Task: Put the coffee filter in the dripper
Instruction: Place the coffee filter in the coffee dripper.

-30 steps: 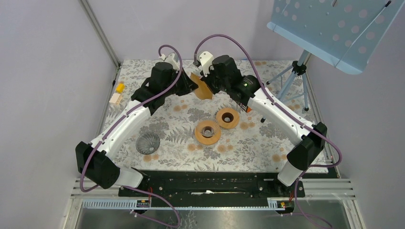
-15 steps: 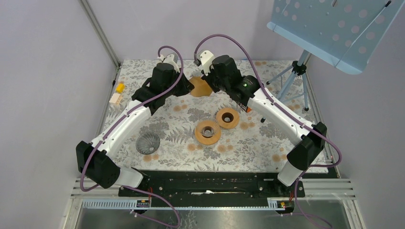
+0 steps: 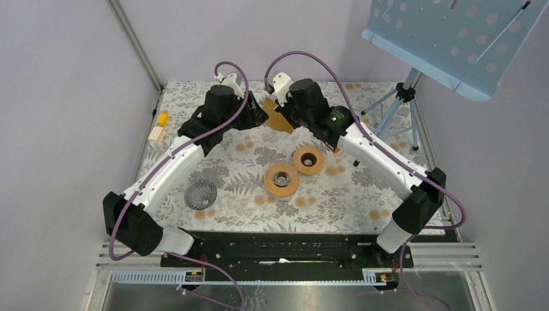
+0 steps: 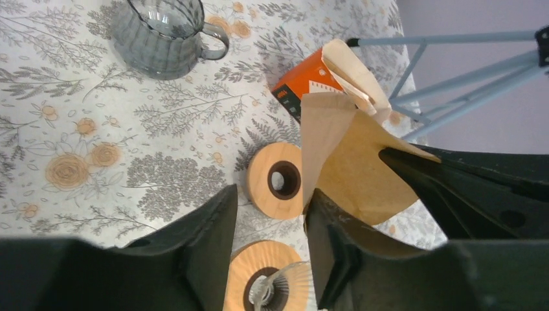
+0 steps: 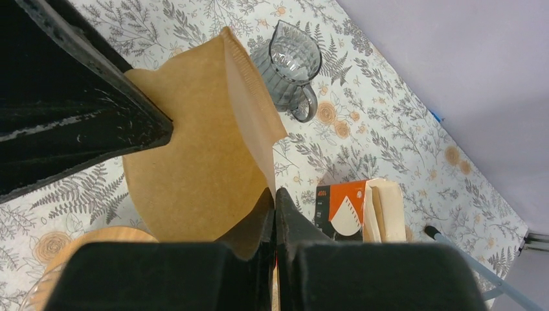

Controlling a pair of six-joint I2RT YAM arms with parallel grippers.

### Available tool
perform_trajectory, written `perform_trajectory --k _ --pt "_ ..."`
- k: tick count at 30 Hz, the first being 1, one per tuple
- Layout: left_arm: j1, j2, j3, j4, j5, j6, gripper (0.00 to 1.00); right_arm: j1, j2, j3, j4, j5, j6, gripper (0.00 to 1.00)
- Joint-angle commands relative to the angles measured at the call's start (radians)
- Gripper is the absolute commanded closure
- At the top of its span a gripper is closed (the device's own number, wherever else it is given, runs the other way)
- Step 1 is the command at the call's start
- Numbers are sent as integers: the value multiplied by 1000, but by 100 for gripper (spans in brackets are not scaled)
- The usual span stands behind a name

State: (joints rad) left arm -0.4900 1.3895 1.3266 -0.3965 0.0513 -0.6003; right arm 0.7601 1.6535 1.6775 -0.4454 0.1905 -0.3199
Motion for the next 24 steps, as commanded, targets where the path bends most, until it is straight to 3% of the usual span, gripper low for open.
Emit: perform_trajectory --k 1,3,6,14,19,24 --pt "42 -57 -24 96 162 71 45 -9 -87 -32 37 -32 -22 100" --pt "69 -74 -43 105 244 112 31 -22 -103 -45 22 -95 -35 100" --pt "124 -104 -50 80 368 204 21 -31 -137 -67 -11 -177 -71 100" --pt "225 -176 15 -201 641 605 15 -32 -191 -61 -238 -460 -218 100" --pt "236 -210 71 -418 799 870 1 -32 -197 -66 -305 -473 -241 100" --pt "235 -226 97 -565 919 1053 1 -32 -207 -101 -293 -488 -240 100"
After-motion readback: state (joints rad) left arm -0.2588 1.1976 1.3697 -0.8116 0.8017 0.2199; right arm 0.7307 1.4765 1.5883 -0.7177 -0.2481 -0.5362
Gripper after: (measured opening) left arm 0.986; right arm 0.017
